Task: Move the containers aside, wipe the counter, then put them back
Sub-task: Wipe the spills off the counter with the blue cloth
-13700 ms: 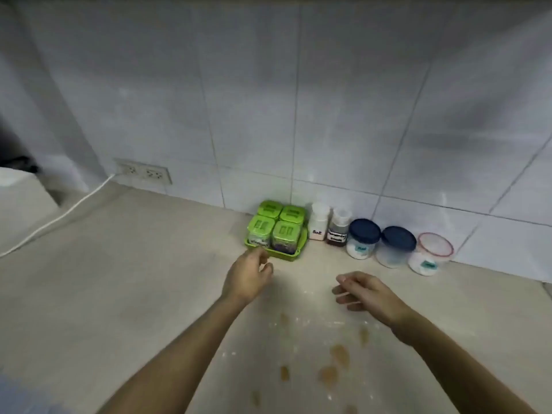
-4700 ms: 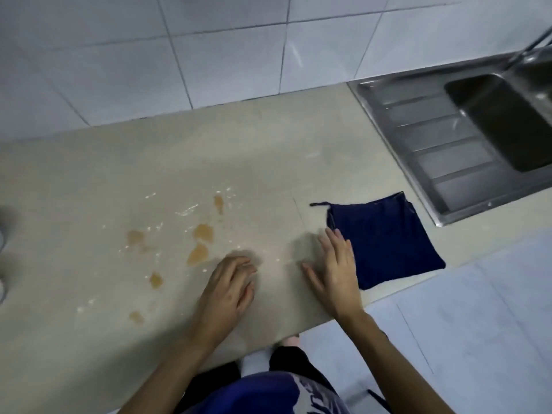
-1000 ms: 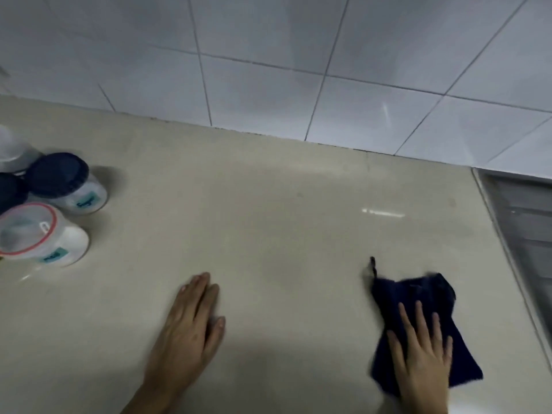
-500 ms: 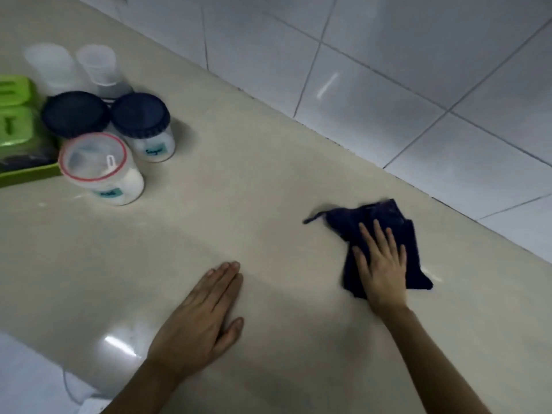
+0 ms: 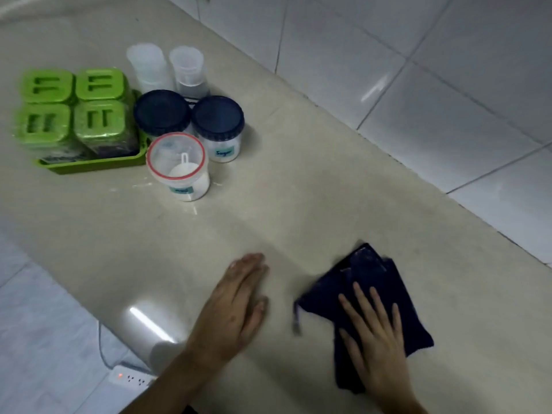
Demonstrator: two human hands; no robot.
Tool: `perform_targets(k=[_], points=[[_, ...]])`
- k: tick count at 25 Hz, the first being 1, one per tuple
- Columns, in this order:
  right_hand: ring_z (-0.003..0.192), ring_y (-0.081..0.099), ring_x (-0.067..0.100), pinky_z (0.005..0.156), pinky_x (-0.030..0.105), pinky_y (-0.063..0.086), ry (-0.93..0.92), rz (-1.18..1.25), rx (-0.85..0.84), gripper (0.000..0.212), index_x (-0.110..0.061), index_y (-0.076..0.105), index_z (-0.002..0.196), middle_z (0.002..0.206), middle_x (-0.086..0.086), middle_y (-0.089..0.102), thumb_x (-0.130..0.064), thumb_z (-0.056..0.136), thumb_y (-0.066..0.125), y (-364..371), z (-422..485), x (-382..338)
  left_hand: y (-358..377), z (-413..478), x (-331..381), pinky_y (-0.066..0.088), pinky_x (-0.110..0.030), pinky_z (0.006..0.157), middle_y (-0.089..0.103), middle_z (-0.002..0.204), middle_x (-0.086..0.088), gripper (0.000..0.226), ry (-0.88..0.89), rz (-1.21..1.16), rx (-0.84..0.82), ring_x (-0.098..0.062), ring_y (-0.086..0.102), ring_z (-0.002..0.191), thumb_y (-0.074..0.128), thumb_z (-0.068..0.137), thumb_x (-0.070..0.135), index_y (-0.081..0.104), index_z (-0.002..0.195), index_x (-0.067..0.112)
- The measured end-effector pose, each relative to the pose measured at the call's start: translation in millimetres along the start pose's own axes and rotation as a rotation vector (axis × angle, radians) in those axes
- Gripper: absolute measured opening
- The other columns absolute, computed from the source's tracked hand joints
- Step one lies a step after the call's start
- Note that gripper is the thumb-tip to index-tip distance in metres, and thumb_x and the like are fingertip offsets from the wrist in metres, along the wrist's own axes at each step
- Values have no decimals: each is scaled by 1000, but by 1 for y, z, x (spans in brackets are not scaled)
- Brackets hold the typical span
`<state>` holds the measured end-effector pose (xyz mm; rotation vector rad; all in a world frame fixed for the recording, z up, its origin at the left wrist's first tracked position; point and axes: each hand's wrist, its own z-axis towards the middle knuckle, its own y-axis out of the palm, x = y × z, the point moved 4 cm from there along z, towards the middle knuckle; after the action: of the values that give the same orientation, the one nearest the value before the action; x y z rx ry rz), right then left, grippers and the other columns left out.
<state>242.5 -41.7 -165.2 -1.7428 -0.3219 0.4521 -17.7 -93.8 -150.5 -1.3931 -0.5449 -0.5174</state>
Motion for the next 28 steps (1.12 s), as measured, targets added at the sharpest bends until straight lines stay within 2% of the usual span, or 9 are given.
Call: perform_targets(k=[2,6,8,12,15,17,20,23,28], points=[[148,7,18,115,54,9,145,-4,-1,58,-38,22,148,159,-6,17,-59,95,15,-7,15,28,-29,-3,-38,22,-37,120,41,150,-8,51,28,128,13,-20,34,142,56,88,20,47,136,5],[149,-1,28,115,64,0,685,130,65,57,-33,22,150,163,-4,8,-48,96,33,-14,60,22,-67,-6,-95,18,-38,121,37,151,-13,58,-78,268,-2,-26,32,142,48,91,30,41,140,1],[149,-1,33,115,64,-1,626,99,81,57,-28,31,148,163,-2,9,-52,96,32,-15,85,-26,-63,-5,-94,19,-39,120,39,149,-16,58,-107,271,0,-27,33,141,48,90,31,42,138,-1],[146,15,40,114,66,9,70,-36,132,58,-31,32,147,159,4,24,-53,93,29,-6,139,-165,-66,-4,-95,16,-36,121,38,151,-16,61,-96,267,12,-23,27,144,50,89,31,40,139,-1],[147,17,30,116,58,19,-179,-51,100,54,-36,27,148,159,0,24,-48,95,32,-9,169,-169,-66,-1,-96,10,-33,122,36,152,-16,63,-102,267,-8,-22,24,144,48,89,33,37,141,0],[148,17,26,117,54,21,-113,-44,114,53,-32,29,148,159,0,23,-44,96,32,-16,161,-112,-64,-3,-96,12,-34,122,36,152,-17,62,-103,225,-7,-24,25,144,47,89,32,37,141,0],[147,16,31,116,58,19,382,73,171,57,-22,36,146,159,7,24,-43,94,34,-28,120,-18,-64,-2,-100,18,-39,121,38,150,-18,61,-72,207,17,-28,28,144,47,88,29,39,140,-3],[148,9,31,116,61,10,774,121,149,56,-18,39,144,161,2,19,-47,97,35,-20,89,-19,-62,-3,-102,15,-38,122,37,150,-19,62,-56,181,36,-28,27,144,47,88,29,37,140,-3],[146,19,33,116,61,15,267,-20,143,53,-34,34,145,159,-1,27,-52,95,30,6,87,-161,-64,-4,-104,8,-33,123,33,153,-15,64,-82,155,11,-22,21,146,47,88,30,33,143,2]])
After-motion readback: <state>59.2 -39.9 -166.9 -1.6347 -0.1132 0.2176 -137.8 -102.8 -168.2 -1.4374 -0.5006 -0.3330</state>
